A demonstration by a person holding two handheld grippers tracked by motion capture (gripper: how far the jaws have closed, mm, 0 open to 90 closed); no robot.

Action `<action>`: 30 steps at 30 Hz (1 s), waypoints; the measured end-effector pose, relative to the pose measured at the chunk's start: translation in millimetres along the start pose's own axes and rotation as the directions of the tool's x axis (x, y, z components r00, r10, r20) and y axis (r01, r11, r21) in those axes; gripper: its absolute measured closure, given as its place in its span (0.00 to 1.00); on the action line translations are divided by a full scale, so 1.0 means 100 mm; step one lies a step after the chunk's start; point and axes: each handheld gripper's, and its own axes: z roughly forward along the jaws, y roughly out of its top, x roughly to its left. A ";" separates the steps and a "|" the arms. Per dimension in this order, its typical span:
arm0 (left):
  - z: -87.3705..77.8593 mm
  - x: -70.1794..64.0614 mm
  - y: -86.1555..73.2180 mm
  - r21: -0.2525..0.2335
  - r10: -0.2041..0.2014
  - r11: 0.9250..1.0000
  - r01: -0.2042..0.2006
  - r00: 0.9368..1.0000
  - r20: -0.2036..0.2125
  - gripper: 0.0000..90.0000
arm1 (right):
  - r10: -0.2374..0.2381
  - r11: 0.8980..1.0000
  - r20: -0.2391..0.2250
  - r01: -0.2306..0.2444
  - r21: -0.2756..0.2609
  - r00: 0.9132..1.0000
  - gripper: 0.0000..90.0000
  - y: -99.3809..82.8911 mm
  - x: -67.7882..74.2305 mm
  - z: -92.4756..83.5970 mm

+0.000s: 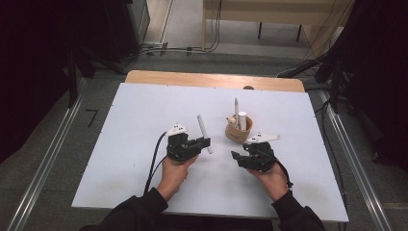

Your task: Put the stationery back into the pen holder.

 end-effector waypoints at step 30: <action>0.42 -0.28 0.26 -0.019 0.060 0.998 -0.060 0.998 0.032 0.88 | 0.064 0.998 0.043 -0.065 0.013 0.997 0.38 -0.17 -0.24 -0.04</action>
